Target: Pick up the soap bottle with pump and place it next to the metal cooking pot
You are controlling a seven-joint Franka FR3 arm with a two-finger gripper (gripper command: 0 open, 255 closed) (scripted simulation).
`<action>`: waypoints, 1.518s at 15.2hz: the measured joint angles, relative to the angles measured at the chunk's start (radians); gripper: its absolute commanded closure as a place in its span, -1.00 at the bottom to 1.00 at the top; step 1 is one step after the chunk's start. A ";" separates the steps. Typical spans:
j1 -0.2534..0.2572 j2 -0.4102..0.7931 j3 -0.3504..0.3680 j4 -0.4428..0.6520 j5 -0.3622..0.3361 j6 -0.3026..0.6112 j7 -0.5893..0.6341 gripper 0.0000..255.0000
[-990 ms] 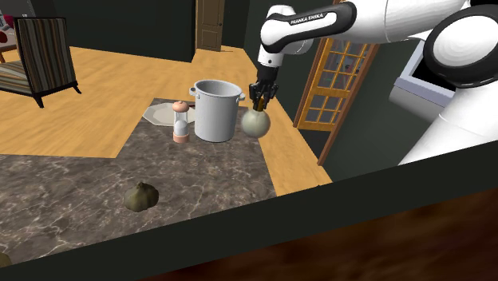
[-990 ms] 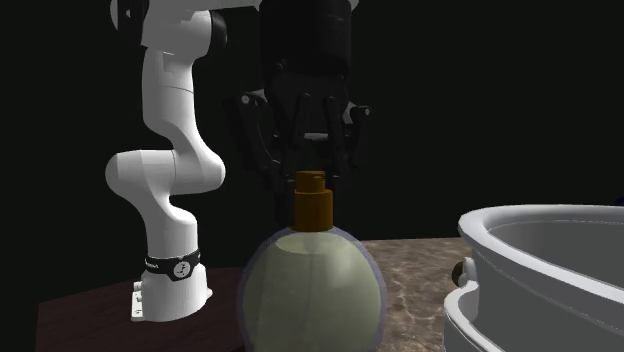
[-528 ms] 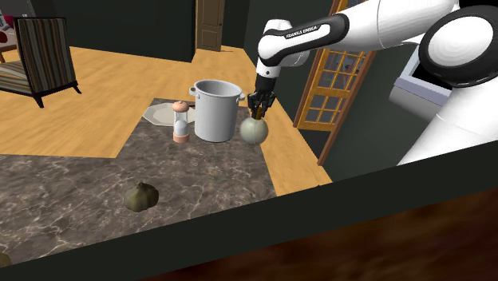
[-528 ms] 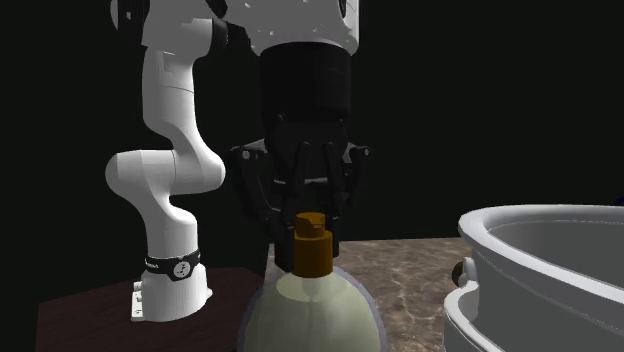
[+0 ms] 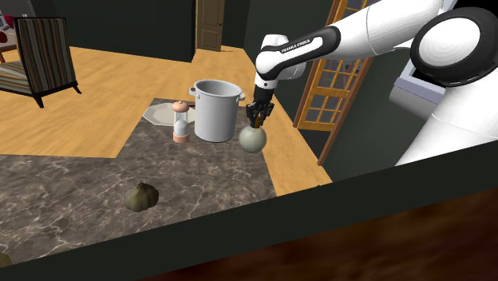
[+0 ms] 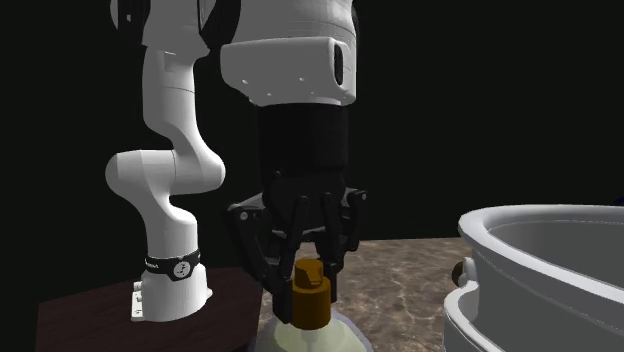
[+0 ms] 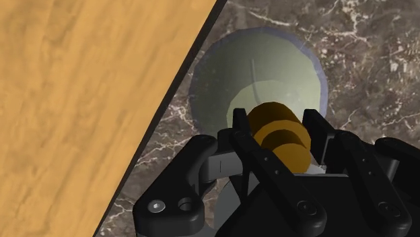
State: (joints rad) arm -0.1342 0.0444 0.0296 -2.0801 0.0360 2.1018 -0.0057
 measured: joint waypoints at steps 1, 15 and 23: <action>0.001 0.005 0.000 -0.006 0.000 0.011 0.001 1.00; 0.001 0.000 0.001 -0.004 0.000 0.006 0.001 -1.00; -0.001 -0.033 -0.001 0.070 -0.001 -0.101 0.002 -1.00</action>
State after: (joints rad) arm -0.1350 0.0115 0.0288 -2.0104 0.0351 2.0008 -0.0036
